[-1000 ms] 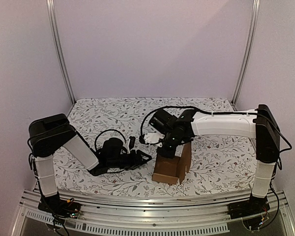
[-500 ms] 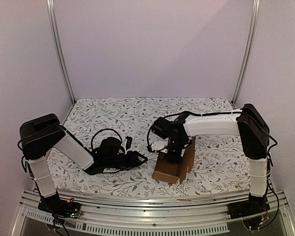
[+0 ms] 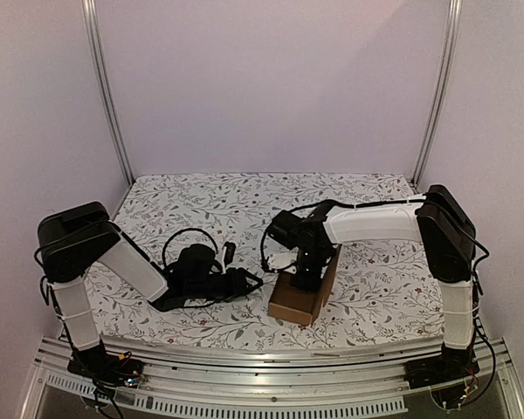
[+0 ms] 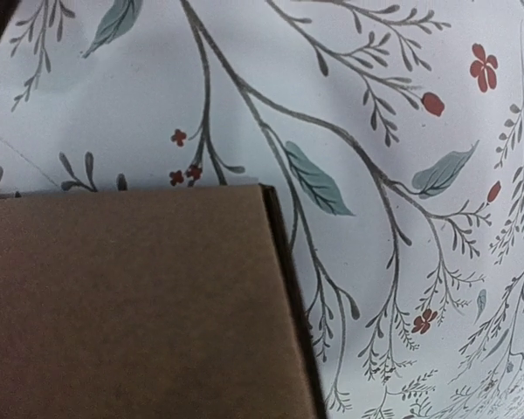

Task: Fold the paper box

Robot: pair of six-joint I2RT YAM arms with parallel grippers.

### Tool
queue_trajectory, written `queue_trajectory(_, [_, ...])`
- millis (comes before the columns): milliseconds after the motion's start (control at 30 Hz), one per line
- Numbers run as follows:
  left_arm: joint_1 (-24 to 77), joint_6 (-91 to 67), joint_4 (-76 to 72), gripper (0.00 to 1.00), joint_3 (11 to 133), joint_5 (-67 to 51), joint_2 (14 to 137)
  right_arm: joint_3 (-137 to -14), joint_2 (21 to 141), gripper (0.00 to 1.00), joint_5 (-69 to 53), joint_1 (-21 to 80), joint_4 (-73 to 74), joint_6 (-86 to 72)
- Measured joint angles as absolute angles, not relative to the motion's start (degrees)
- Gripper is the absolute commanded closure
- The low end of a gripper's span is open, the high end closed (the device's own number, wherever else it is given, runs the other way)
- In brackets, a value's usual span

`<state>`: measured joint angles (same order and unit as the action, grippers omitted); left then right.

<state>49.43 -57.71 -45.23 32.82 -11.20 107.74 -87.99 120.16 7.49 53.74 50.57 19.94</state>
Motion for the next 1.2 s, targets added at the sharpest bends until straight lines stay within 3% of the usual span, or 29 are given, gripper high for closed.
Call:
queue_trajectory(400, [49.47, -58.89, -53.80, 0.51, 35.68, -11.90, 114.32, -87.85, 110.08, 0.98, 5.10, 53.74, 46.30, 19.53])
queue_trajectory(900, [49.58, -63.33, -64.31, 0.53, 35.83, -14.94, 118.96, -88.38, 115.35, 0.96, 3.11, 53.49, 37.58, 19.94])
queue_trajectory(1200, [49.32, -66.00, -65.06, 0.53, 35.86, -14.33, 119.42, -83.50, 115.07, 0.89, 11.64, 55.02, 25.45, 18.20])
